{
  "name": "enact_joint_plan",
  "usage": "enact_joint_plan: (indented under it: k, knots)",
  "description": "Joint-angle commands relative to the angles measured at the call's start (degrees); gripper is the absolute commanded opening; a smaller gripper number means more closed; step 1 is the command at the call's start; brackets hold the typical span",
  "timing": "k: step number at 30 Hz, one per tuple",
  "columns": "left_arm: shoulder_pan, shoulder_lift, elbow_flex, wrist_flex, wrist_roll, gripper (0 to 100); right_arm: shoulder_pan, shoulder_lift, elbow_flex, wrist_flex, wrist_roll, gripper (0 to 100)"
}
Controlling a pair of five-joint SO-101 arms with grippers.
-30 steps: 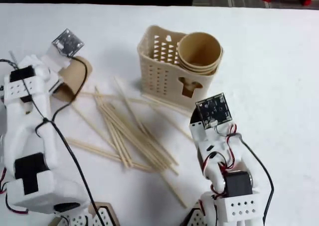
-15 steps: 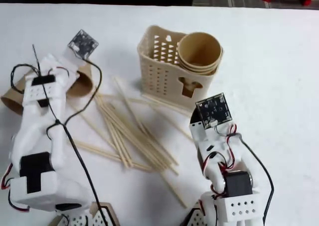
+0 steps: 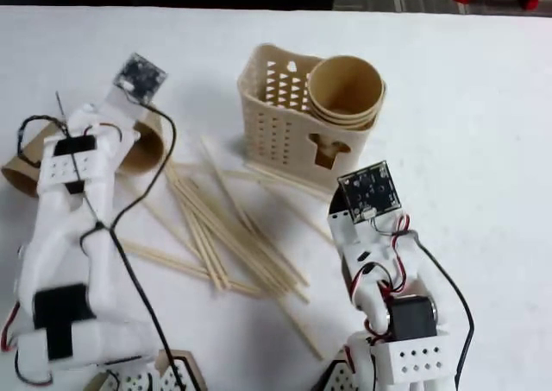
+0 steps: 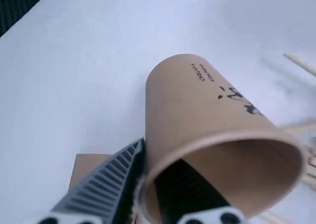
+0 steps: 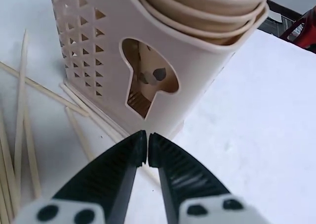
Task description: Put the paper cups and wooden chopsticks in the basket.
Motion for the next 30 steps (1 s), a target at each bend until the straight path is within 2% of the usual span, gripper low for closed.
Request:
enact_joint_plan:
  k: [1,8,15,22,25,30]
  knots:
    - [2.2,-14.1,-1.1,8.6,6.6,2,0.2,-0.9,-0.3,-0.3,0.5,2.5]
    - [8.2,-26.1,-12.0,28.7,13.2,2,3.6,-0.9,-0.2,-1.4,0.2,2.5]
    - [18.3,-27.3,-29.7,41.6,18.5,2,5.7,-0.8,-0.1,-1.6,0.1,2.2]
    - [33.0,-27.2,-36.7,41.5,23.6,2,6.0,-0.8,1.1,-3.2,0.1,2.1]
    - [37.1,-27.2,-36.9,37.9,24.8,2,10.8,-0.8,3.0,-7.5,0.0,2.1]
    - [41.2,-26.4,-36.7,33.3,26.4,2,18.3,-0.8,4.5,-13.1,-6.5,2.4]
